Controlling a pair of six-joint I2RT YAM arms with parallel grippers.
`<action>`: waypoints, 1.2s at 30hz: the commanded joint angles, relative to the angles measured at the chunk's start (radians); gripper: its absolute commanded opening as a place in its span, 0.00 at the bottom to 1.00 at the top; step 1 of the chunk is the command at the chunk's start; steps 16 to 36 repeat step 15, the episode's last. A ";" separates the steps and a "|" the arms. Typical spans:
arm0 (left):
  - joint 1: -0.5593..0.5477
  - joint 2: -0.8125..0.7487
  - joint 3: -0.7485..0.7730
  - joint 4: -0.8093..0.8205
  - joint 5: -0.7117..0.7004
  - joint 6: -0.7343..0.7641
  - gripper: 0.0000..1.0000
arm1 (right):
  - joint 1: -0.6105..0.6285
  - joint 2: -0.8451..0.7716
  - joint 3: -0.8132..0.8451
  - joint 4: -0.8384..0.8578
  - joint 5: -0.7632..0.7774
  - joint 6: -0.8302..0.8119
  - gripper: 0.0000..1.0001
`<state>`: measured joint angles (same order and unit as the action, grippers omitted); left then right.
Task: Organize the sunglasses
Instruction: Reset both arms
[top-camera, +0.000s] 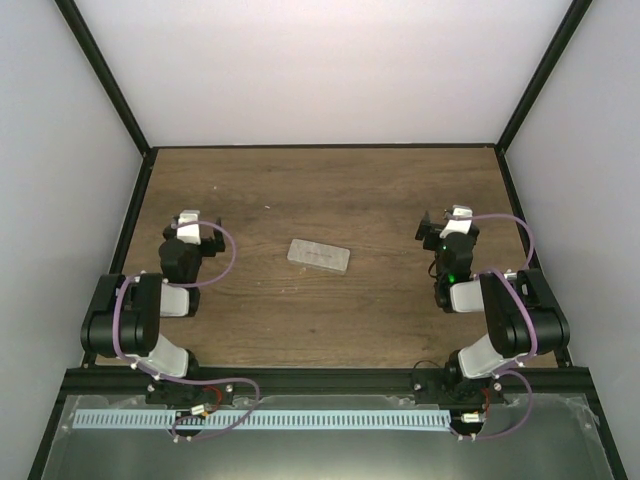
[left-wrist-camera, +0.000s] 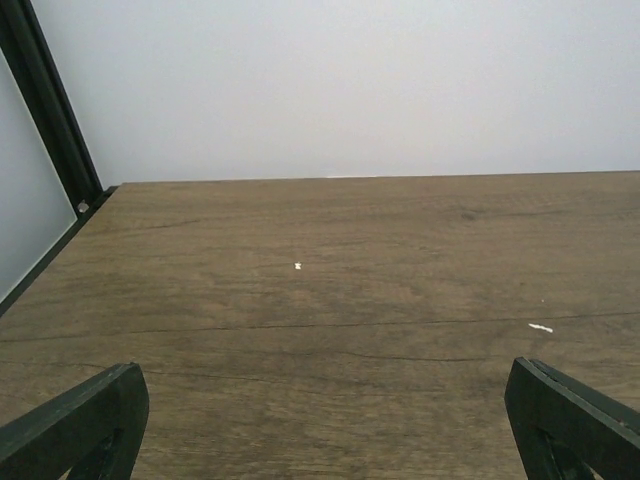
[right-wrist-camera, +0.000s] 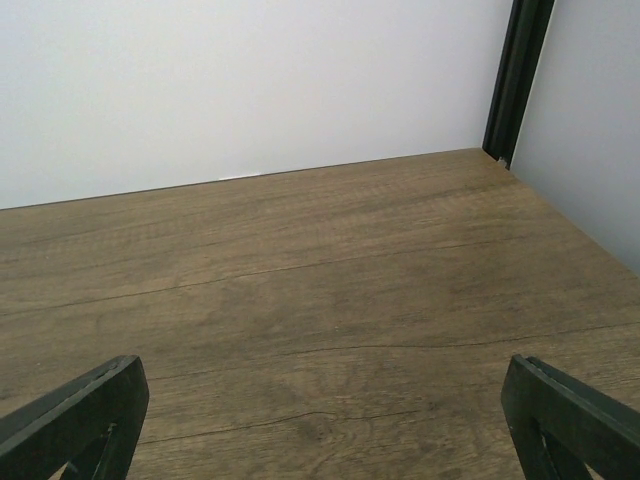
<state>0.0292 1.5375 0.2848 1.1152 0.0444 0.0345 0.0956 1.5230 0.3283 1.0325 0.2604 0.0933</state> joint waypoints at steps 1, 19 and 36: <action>-0.002 0.001 0.002 0.011 0.023 0.015 1.00 | -0.011 -0.007 0.012 0.020 -0.010 -0.009 1.00; -0.015 -0.002 0.015 -0.014 -0.035 0.008 1.00 | -0.011 -0.004 0.018 0.014 -0.009 -0.010 1.00; -0.015 -0.002 0.015 -0.014 -0.035 0.008 1.00 | -0.011 -0.004 0.018 0.014 -0.009 -0.010 1.00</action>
